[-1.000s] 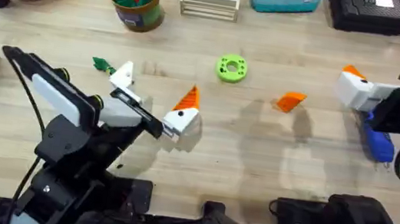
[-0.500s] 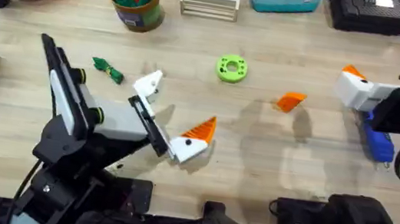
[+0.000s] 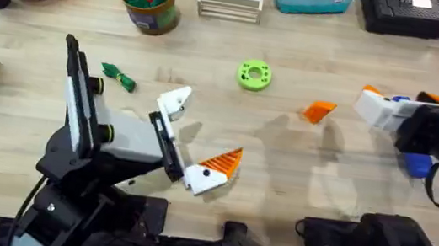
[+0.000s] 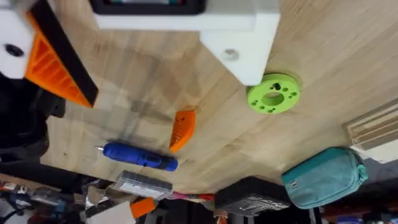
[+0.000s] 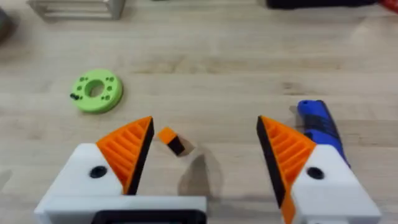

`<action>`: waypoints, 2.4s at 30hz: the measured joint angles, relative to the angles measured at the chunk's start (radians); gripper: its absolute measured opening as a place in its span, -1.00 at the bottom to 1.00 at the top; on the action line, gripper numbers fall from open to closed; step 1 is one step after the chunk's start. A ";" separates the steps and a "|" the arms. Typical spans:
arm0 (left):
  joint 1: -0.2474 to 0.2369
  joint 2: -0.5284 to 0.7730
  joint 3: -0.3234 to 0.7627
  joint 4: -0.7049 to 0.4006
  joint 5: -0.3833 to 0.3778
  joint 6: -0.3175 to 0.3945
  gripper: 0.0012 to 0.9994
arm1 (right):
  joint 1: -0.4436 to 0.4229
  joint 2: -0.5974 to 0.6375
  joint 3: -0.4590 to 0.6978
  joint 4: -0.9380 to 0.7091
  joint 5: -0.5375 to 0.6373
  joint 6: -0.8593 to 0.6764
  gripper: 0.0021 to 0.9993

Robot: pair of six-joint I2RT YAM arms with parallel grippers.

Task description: Pick up the gripper from the table and insert it into the empty holder that is missing its gripper. Then pick up a screw, insert it into the mounting hole, and use the screwdriver to tighten it. Finally, clean up the table by picking up the vegetable and placing it into the bucket.

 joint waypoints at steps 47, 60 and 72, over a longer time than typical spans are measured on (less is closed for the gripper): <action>0.000 0.000 0.000 0.000 0.014 0.000 0.97 | 0.188 0.818 0.291 -0.195 -0.018 -0.478 0.29; 0.000 0.000 0.000 0.000 0.014 0.000 0.97 | 0.201 0.859 0.291 -0.181 -0.022 -0.479 -0.15; 0.000 0.000 0.000 0.000 0.014 0.000 0.97 | 0.201 0.859 0.294 -0.182 -0.007 -0.474 -0.96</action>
